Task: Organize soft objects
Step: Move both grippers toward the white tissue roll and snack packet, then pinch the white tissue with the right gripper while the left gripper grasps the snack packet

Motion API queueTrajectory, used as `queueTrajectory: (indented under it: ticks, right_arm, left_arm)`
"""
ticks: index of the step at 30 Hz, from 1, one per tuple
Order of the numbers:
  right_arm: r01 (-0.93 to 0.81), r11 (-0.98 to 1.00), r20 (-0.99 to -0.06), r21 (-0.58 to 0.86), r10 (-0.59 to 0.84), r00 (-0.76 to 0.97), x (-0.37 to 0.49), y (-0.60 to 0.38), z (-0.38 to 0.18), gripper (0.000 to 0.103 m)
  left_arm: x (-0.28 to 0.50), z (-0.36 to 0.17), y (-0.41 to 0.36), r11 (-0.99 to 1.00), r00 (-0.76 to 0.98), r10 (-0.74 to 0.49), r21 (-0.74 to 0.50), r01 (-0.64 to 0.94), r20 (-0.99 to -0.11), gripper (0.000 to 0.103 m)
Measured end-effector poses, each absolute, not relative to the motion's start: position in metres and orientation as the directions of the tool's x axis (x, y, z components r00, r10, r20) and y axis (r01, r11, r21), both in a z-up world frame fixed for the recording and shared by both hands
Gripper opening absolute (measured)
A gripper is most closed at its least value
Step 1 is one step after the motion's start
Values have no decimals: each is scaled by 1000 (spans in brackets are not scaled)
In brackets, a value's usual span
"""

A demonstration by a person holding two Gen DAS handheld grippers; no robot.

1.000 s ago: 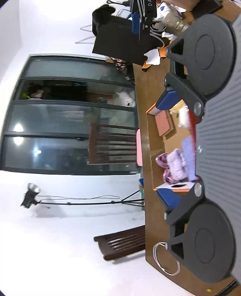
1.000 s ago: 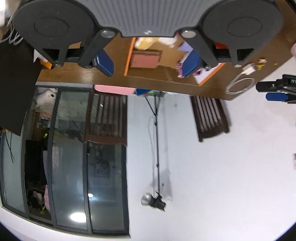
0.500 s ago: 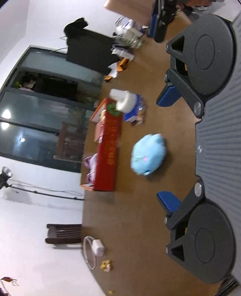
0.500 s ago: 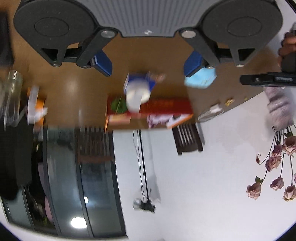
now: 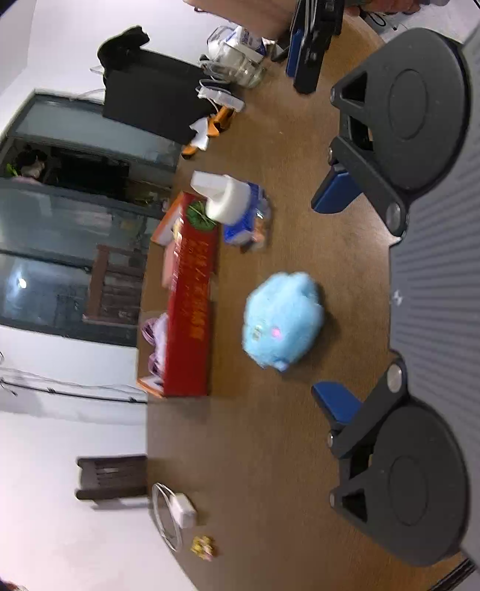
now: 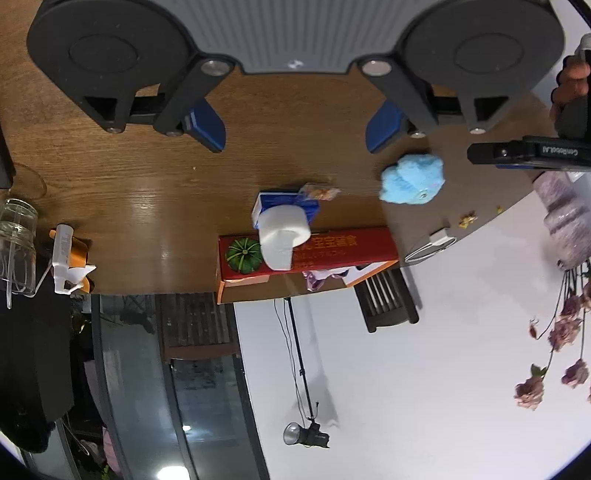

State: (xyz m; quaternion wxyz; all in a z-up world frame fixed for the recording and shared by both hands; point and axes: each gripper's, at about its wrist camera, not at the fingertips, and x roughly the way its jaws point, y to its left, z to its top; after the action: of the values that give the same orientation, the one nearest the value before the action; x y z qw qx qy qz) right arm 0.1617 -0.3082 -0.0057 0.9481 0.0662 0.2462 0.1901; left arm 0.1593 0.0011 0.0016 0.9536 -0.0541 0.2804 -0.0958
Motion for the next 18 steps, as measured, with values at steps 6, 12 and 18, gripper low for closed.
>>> queueTrajectory:
  ticks: [6,12,18]
  right_arm:
    - [-350,911,-425,218,412,806,202,-303,-1,68]
    - [-369,911,-405,182,412,816,251,-291,8,61]
    - [-413,894,-374,176,449,812,287,-281,11,56]
  left_arm:
    - [203,11,-33,936,794,-352,-214,281,-496,90]
    - [264,-12,-89,966,809,-248,-74,247,-532,89]
    - [301,-31,-106,966,763,-246,-92,240,-597,84]
